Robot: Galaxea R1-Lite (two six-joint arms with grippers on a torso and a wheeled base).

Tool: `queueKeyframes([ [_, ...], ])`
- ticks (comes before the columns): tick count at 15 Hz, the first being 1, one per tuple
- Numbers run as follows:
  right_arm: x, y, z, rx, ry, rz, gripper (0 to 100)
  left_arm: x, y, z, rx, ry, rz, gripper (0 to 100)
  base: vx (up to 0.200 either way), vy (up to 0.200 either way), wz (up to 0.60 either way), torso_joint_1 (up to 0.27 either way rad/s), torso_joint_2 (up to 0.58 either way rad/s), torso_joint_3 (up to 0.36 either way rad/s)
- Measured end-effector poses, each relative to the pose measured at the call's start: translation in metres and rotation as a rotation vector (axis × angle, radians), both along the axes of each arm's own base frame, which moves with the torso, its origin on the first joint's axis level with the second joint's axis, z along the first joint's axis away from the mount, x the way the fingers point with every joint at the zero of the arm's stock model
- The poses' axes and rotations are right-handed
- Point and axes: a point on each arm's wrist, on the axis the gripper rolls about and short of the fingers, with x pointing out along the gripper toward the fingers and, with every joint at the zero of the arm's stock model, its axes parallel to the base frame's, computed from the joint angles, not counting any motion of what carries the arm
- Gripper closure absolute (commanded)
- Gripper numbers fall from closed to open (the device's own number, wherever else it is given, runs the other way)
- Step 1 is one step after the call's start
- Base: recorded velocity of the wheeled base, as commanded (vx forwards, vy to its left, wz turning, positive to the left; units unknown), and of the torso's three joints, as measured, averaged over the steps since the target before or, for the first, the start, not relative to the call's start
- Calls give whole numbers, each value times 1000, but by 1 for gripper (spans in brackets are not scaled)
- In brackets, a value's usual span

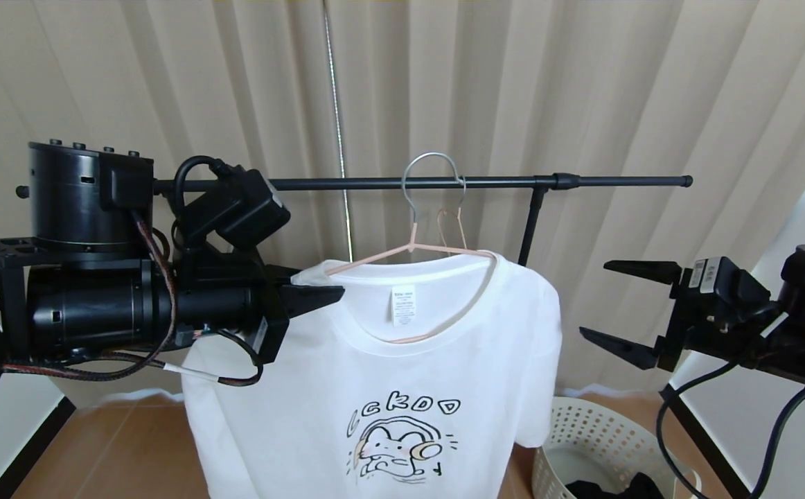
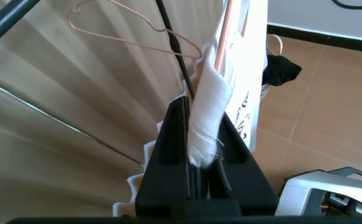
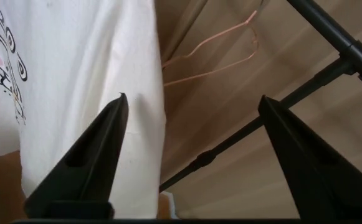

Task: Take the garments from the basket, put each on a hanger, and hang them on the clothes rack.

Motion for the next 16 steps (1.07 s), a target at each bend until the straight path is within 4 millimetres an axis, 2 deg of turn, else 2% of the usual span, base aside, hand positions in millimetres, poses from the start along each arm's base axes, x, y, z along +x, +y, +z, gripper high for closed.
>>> queueKeyframes([
  [4, -6, 2, 10, 39, 10, 3, 0, 1, 2, -5, -22, -15, 57, 100, 0, 0, 0, 0, 0, 0],
  [12, -19, 33, 40, 225, 110, -19, 0, 4, 16, -19, -43, 42, 193, 100, 0, 0, 0, 0, 0, 0],
  [16, -17, 42, 48, 259, 113, -57, 0, 16, 22, -25, -64, 96, 335, 100, 0, 0, 0, 0, 0, 0],
])
